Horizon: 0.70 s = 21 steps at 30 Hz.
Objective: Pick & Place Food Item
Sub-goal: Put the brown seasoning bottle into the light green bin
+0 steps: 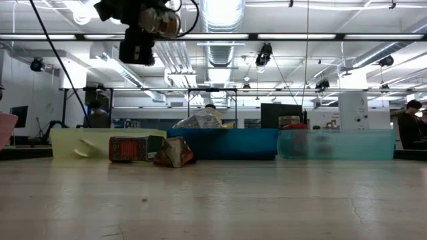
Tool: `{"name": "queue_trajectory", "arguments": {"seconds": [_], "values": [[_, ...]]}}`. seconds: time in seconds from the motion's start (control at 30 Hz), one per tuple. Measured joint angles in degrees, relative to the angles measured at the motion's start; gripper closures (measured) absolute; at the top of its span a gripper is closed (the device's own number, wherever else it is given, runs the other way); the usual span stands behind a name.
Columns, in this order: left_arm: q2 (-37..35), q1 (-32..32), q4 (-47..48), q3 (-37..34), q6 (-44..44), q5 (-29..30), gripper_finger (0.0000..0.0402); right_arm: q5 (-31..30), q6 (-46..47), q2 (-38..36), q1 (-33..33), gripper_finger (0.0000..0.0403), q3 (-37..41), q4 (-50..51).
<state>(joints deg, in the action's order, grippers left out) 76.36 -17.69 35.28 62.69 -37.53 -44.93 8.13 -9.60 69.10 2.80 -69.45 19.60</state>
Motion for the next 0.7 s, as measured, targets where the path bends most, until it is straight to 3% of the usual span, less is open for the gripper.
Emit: {"name": "queue_trajectory", "arguments": {"seconds": [0.37, 0.57, 0.7], "values": [[-0.03, 2.44, -10.85, 0.05, -4.28, -3.2, 0.0214, 0.39, -5.99, 15.64, -0.04, 0.0108, -17.33, 9.1], [-0.02, 6.84, -13.24, 2.63, -2.35, -5.1, 0.0214, 9.99, -5.14, 17.44, -1.83, 0.0108, -18.49, 8.2], [0.78, 7.79, -13.46, 5.08, -0.8, -5.06, 0.0214, 10.2, -5.1, 17.0, -2.0, 0.0108, -18.49, 4.84]]}}
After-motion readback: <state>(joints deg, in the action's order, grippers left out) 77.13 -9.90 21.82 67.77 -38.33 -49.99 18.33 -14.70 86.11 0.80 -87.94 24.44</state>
